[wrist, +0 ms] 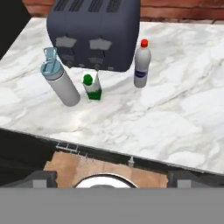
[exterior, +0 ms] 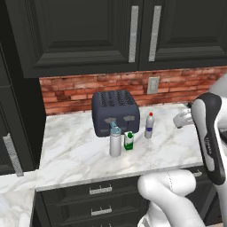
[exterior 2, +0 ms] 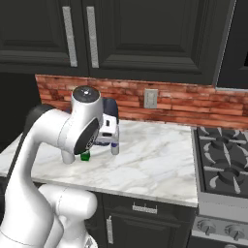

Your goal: Move the drinks to the dining counter.

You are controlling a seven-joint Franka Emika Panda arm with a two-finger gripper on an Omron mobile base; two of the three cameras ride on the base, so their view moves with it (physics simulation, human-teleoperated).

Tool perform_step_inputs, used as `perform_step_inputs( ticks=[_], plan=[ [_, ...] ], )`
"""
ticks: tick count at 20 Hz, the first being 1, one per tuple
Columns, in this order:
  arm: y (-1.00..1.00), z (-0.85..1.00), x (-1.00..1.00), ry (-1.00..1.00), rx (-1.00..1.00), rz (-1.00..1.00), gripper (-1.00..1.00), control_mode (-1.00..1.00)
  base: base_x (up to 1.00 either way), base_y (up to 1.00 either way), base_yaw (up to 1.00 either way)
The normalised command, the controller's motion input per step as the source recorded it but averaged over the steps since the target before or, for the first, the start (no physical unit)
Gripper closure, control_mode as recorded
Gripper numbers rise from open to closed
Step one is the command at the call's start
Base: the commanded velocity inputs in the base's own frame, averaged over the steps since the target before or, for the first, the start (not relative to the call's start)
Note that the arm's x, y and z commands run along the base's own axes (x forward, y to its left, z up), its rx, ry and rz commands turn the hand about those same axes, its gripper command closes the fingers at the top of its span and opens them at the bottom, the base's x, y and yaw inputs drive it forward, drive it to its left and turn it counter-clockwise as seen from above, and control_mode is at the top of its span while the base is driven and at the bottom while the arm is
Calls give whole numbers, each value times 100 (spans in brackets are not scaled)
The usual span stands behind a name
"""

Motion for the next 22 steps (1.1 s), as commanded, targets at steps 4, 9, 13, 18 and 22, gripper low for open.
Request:
perform_step_inputs(
  ticks=[4,9,13,18,22],
  plan=[
    [-27,-21,0,-17,11,11,-100,-100,0,0,0],
    [-27,-10,9,-19,2,11,-100,-100,0,0,0],
    [-16,-22,38,-9,0,15,-100,-100,0,0,0],
    [-12,-26,46,-8,3,30,-100,-100,0,0,0],
    [-11,-14,39,-9,2,23,-100,-100,0,0,0]
  ],
)
